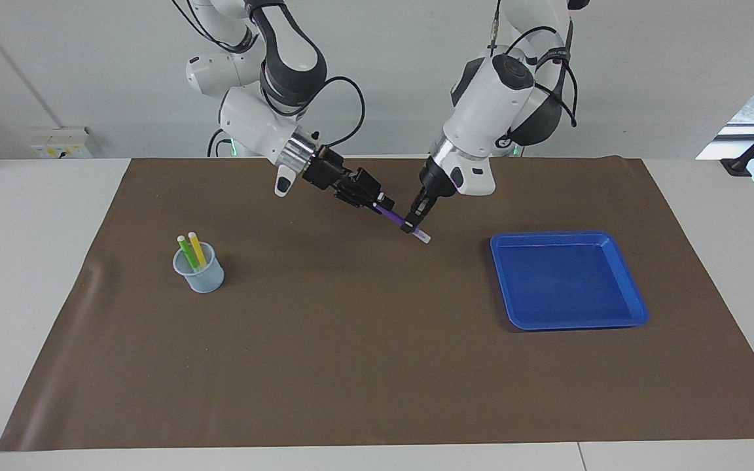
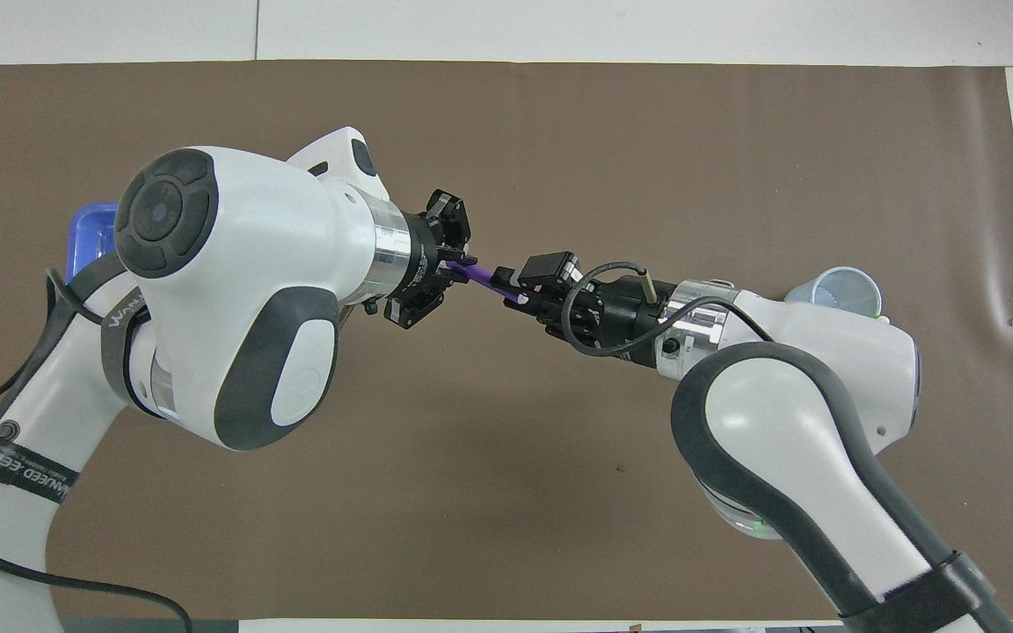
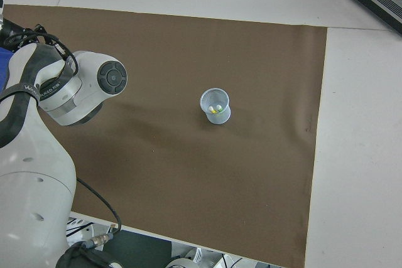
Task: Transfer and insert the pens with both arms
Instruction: 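Grasp the purple pen with the right gripper and open the left gripper, then insert the purple pen into the cup with the right gripper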
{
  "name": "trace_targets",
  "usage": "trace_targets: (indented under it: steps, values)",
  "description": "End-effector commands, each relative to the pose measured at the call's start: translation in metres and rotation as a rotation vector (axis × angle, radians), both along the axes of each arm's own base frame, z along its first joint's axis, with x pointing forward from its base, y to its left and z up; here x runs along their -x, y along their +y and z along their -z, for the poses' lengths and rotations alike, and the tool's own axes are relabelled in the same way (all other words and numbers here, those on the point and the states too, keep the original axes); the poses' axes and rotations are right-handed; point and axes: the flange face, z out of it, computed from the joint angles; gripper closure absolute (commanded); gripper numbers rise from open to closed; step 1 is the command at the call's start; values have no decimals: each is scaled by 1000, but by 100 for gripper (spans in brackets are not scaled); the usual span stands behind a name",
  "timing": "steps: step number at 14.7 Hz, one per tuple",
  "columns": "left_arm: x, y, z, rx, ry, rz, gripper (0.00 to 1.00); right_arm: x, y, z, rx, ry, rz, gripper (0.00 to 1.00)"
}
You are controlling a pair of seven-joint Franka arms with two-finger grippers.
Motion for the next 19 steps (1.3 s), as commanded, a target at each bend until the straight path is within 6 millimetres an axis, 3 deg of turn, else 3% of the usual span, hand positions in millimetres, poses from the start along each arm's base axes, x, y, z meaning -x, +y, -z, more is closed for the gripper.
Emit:
trace_targets:
  steps: [1,4,6,7,10,12,16,19]
  values:
    - [13,-4,6,-1,24,13,100,-3,-2,-10,-20,-22,1,100]
    - [13,-2,6,-5,27,20,100,-4,-3,-10,-20,-21,2,100]
    - [15,0,3,-19,10,63,12,-3,-3,-10,-21,-20,1,100]
    - [17,2,-5,-21,-18,111,0,-3,-3,-10,-21,-20,1,100]
    - [14,34,-17,-49,-35,237,0,-7,-9,-10,-11,-39,-31,100]
    - [12,66,-8,-92,-43,372,0,-19,-34,-17,25,-55,-100,100]
    - [25,147,14,-232,-46,588,0,-49,-138,-56,313,-83,-395,100]
    - [12,224,28,-245,-75,709,0,-60,-213,-83,505,-117,-598,100]
